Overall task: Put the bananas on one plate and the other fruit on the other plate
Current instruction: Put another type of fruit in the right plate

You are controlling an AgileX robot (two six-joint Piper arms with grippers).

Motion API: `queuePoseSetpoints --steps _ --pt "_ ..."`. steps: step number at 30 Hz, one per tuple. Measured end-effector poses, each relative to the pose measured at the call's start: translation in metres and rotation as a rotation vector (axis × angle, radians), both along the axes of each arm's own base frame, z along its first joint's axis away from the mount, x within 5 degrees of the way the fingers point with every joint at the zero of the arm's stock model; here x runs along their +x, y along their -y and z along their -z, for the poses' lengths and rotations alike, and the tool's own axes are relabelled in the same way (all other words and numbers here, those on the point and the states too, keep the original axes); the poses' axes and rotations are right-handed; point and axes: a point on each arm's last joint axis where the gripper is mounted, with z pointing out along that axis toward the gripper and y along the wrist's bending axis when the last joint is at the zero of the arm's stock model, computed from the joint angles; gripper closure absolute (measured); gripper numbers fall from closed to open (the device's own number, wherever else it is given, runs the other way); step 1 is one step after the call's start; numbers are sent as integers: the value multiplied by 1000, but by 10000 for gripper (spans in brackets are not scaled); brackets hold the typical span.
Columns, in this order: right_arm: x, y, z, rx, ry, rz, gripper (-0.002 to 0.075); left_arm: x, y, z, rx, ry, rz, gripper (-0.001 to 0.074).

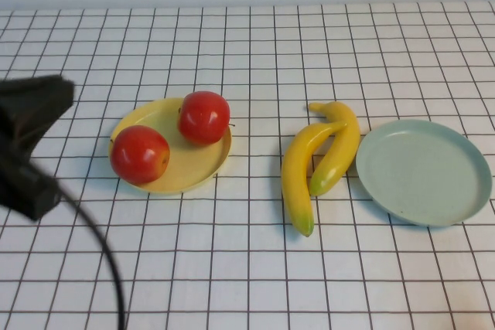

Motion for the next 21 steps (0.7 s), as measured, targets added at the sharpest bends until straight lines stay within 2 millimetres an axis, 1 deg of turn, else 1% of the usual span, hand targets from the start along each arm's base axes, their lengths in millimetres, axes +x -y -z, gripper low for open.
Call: queuePoseSetpoints --steps 2,4,5,7,9,10,12,16,21 --pt "0 0 0 0 0 0 742 -33 -14 12 -70 98 -67 735" --pt "0 0 0 0 0 0 742 -65 -28 31 -140 195 -124 735" --pt "0 0 0 0 0 0 742 -77 -33 38 -165 243 -140 735" --pt "0 0 0 0 0 0 742 -108 -44 59 -222 371 -170 735" --pt "0 0 0 0 0 0 742 -119 -50 78 -263 435 -195 735" --pt "0 0 0 3 3 0 742 -120 -52 83 -300 444 -213 736" --pt "0 0 0 4 2 0 743 -112 -52 92 -338 397 -237 736" --pt "0 0 0 10 4 -1 742 -97 -48 104 -310 290 -249 736" --pt "0 -1 0 31 3 -2 742 -82 -52 120 -291 262 -341 736"
